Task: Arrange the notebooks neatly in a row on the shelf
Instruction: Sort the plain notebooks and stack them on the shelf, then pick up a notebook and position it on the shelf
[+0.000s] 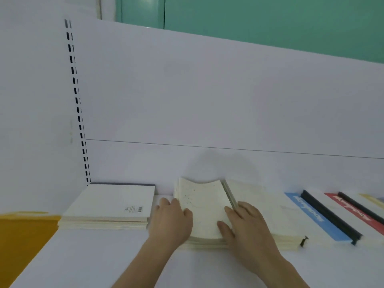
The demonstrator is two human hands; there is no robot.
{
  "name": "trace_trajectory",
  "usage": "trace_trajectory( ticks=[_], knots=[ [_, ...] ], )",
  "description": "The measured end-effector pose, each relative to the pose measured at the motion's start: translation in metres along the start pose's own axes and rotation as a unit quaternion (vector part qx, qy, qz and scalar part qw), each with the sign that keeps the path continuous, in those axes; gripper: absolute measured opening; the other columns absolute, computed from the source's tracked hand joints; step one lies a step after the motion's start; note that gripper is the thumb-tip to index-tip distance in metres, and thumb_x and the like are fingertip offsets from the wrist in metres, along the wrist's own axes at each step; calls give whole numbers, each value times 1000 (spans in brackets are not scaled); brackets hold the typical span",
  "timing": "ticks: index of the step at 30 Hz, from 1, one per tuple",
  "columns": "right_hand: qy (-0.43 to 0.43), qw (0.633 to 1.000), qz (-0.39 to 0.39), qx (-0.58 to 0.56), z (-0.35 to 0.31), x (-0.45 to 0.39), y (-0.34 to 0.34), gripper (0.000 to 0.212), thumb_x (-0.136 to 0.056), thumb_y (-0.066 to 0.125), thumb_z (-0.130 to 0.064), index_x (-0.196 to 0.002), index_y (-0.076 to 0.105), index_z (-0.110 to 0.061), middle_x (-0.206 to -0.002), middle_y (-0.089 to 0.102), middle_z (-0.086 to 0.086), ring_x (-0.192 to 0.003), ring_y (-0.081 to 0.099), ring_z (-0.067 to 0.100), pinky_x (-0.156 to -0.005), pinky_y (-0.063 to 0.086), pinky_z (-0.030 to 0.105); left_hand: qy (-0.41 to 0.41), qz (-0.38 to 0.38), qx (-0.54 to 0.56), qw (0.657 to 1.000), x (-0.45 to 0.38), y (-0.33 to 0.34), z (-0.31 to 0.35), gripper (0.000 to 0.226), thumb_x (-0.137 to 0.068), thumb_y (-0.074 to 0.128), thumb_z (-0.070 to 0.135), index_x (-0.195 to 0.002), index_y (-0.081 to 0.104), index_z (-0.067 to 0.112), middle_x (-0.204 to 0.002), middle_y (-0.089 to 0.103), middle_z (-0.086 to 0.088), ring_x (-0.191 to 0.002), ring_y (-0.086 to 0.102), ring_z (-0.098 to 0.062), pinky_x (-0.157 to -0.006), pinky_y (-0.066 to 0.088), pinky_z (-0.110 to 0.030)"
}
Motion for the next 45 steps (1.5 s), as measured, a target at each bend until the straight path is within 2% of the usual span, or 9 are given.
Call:
trace_trajectory(
  ticks=[4,7,11,19,27,32,35,39,45],
  knots=[
    [-46,999,-17,16,1,-5,1,63,-91,14,-62,-111,63,-30,-130,54,-2,-140,29,26,-115,22,42,43,38,74,996,6,-2,5,57,-102,35,45,-152,29,19,-147,37,-1,-133,39,-21,-107,37,-35],
    [-114,992,-44,-11,-3,-3,-4,73,-84,16,-78,-127,54,-34,-148,37,-7,-147,11,20,-120,6,38,107,-1,73,992,16,0,7,89,-84,31,84,-154,27,31,-156,28,13,-141,33,-11,-113,35,-36],
    [-200,977,-66,-14,-3,-2,-8,81,-75,30,-83,-140,42,-36,-144,40,-14,-144,18,14,-114,-8,23,172,-85,-32,981,27,6,5,106,-73,48,88,-158,14,34,-163,4,18,-144,27,-9,-114,31,-29],
    [-217,969,-116,-22,-7,-14,-6,68,-81,41,-74,-139,43,-38,-136,40,-22,-137,21,4,-114,-1,24,192,-103,-129,967,24,4,10,103,-79,40,82,-159,3,29,-166,2,5,-143,31,-21,-111,35,-33],
    [-210,970,-121,-17,-7,-16,-6,76,-79,41,-79,-143,38,-39,-144,33,-22,-138,21,-3,-116,-7,24,190,-145,8,971,14,10,-3,103,-78,60,74,-158,7,36,-158,0,35,-139,37,-7,-110,39,-33],
    [-219,970,-109,-6,-12,-14,-9,74,-80,39,-79,-140,40,-36,-136,40,-18,-136,23,7,-116,8,26,167,-148,55,973,15,8,-3,105,-80,65,68,-159,6,34,-157,3,35,-140,32,-5,-114,34,-31],
    [-216,971,-98,-26,-25,-10,-17,82,-79,28,-83,-144,37,-34,-148,31,-15,-143,14,10,-117,8,25,166,-111,97,975,25,-4,-3,99,-80,61,73,-157,10,37,-154,18,32,-136,34,1,-113,35,-30],
    [-212,974,19,-82,-66,-11,-34,81,-86,8,-76,-135,52,-29,-143,45,-12,-140,28,10,-116,21,25,122,62,90,986,37,-44,-32,53,-92,48,64,-137,48,37,-128,52,24,-109,52,4,-91,43,-18],
    [-251,949,134,-138,-159,-17,-36,46,-96,36,-40,-130,57,-17,-138,50,-1,-137,38,18,-112,33,31,42,231,-61,970,29,-78,-127,44,-95,56,44,-130,61,18,-134,60,-1,-128,51,-26,-104,45,-39]
  ],
)
Point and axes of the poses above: each hand's wrist, its own x-axis away from the middle knuckle, its own y-axis out of the palm, z = x × y, the point moved 9 cm from there along -x, towards the middle knuckle
